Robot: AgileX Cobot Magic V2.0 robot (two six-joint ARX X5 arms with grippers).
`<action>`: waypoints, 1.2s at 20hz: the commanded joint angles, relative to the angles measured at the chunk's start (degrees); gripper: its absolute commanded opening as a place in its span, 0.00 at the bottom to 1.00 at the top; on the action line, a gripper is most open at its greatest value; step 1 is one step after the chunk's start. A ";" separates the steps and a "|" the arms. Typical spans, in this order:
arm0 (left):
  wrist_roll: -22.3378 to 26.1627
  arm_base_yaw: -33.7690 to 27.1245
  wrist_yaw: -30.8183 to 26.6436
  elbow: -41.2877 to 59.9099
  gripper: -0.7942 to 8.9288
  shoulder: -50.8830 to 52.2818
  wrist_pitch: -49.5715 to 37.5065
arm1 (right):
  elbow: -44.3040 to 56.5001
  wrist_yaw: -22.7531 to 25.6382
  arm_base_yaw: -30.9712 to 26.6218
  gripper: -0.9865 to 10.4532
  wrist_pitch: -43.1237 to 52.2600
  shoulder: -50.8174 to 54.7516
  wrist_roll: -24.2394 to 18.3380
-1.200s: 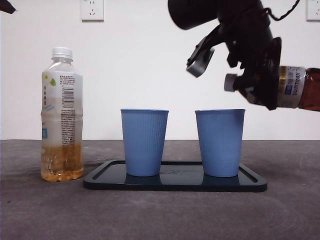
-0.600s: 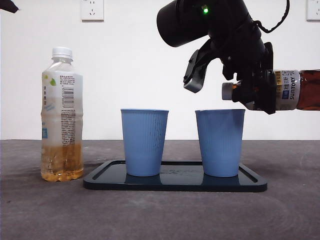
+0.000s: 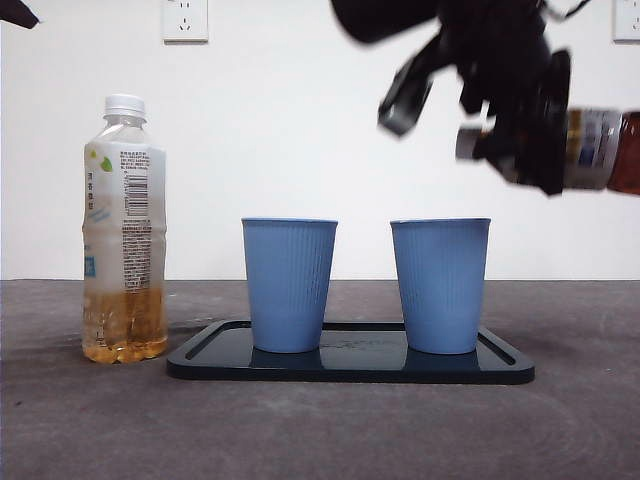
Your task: Pour the drink into the cup
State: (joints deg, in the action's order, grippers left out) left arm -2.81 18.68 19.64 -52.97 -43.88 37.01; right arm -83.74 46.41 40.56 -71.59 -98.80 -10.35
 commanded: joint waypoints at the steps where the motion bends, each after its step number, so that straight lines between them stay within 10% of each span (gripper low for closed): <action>1: 0.66 0.37 0.09 -0.31 0.53 -0.33 -0.90 | -1.77 -1.36 0.11 0.25 -0.07 3.76 2.08; 12: 1.07 0.35 -0.68 -0.31 0.53 -0.28 -0.66 | 2.45 -27.17 -11.47 0.25 18.99 20.46 4.57; 24: 1.09 0.35 -0.66 -0.31 0.53 -0.33 -0.57 | 39.85 -47.15 -27.15 0.25 68.32 35.47 11.89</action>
State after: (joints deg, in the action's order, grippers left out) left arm -2.39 18.68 19.25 -52.97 -43.86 37.06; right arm -42.26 -0.64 13.30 -6.17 -63.57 0.67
